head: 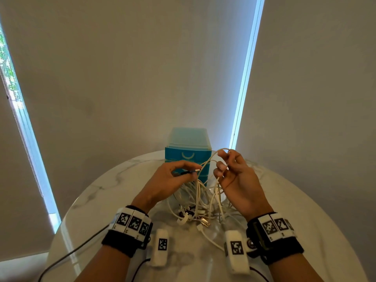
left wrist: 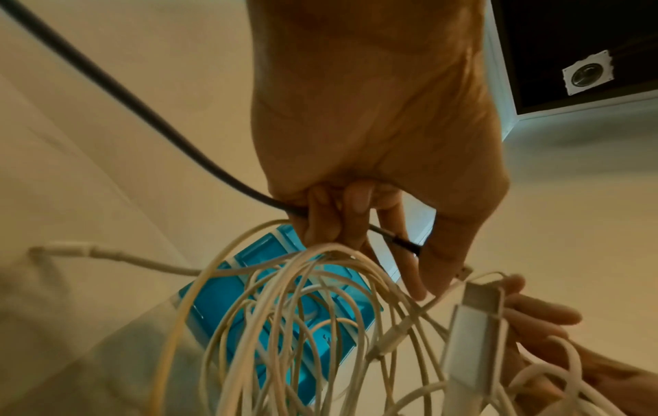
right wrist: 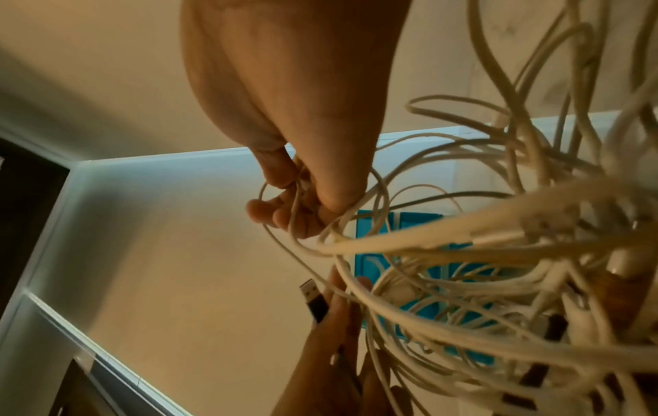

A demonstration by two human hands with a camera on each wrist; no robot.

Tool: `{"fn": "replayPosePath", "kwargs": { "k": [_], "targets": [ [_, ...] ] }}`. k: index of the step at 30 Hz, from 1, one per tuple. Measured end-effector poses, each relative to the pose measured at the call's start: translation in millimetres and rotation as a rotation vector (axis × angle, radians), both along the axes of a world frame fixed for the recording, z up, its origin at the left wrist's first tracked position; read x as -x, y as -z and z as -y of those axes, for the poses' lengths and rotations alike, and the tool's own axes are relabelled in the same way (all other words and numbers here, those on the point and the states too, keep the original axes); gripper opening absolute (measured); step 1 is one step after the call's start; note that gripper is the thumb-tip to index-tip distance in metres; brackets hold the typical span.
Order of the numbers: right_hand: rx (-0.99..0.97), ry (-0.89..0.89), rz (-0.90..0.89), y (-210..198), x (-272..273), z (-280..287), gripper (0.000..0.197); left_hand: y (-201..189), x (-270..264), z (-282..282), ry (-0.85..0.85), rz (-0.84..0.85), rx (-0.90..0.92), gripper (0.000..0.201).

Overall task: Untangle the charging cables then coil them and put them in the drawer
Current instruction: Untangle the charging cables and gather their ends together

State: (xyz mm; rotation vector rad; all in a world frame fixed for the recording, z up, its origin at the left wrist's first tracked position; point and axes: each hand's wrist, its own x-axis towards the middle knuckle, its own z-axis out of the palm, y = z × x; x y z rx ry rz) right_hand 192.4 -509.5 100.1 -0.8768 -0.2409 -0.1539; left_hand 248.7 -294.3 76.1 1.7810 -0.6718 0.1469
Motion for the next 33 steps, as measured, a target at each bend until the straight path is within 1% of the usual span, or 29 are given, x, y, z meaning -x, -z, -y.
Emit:
{"fn": "replayPosePath", "kwargs": {
  "k": [2,4,6,7,9,10,12,13,15,17,18,20,21,23,25,27,29,31,33],
  "targets": [
    [-0.028,0.019,0.002,1,-2,2,0.023,-1,4,1,-0.005,-0.012,-0.006,0.018],
    [-0.051,0.052,-0.021,4,-6,5,0.018,-3,5,-1,0.009,-0.065,0.044,0.017],
    [-0.062,0.087,-0.036,7,-9,6,0.019,-5,8,-1,0.041,-0.117,0.077,0.021],
    [-0.066,0.094,-0.038,8,-11,6,0.019,-4,8,0,0.048,-0.110,0.059,0.025],
    [-0.066,0.081,-0.032,7,-12,5,0.017,0,6,2,0.007,-0.062,-0.021,0.037],
    [-0.061,0.068,-0.025,6,-12,3,0.014,0,5,3,-0.018,-0.052,-0.039,0.039],
    [-0.032,0.047,-0.002,4,-9,0,0.010,4,2,6,-0.026,-0.049,-0.030,0.033],
    [-0.011,0.053,0.001,4,-9,0,0.012,4,0,7,-0.030,-0.050,-0.014,0.032],
    [0.037,0.092,-0.015,3,-9,0,0.012,1,3,6,-0.037,-0.089,0.079,0.029],
    [0.150,0.198,-0.058,3,-11,3,0.012,-2,5,4,-0.029,-0.159,0.196,0.022],
    [0.258,0.282,-0.089,5,-11,5,0.015,-4,6,3,-0.021,-0.206,0.241,0.023],
    [0.504,0.453,-0.133,11,-13,7,0.028,-3,4,0,-0.016,-0.271,0.305,0.032],
    [0.612,0.501,-0.125,15,-13,7,0.036,-2,3,0,-0.027,-0.293,0.321,0.035],
    [0.775,0.532,-0.086,23,-15,4,0.048,-3,3,3,-0.055,-0.336,0.347,0.030],
    [0.862,0.539,-0.061,23,-16,0,0.054,-4,4,6,-0.107,-0.366,0.360,0.033],
    [0.943,0.574,-0.015,22,-15,-2,0.057,-4,2,8,-0.164,-0.356,0.311,0.038],
    [1.011,0.637,0.068,21,-12,-6,0.058,-2,-1,8,-0.179,-0.334,0.269,0.039],
    [1.081,0.724,0.186,18,-7,-11,0.053,-3,0,8,-0.183,-0.341,0.251,0.040],
    [1.170,0.745,0.290,15,-5,-17,0.049,-5,1,8,-0.187,-0.361,0.252,0.042]
  ]
}}
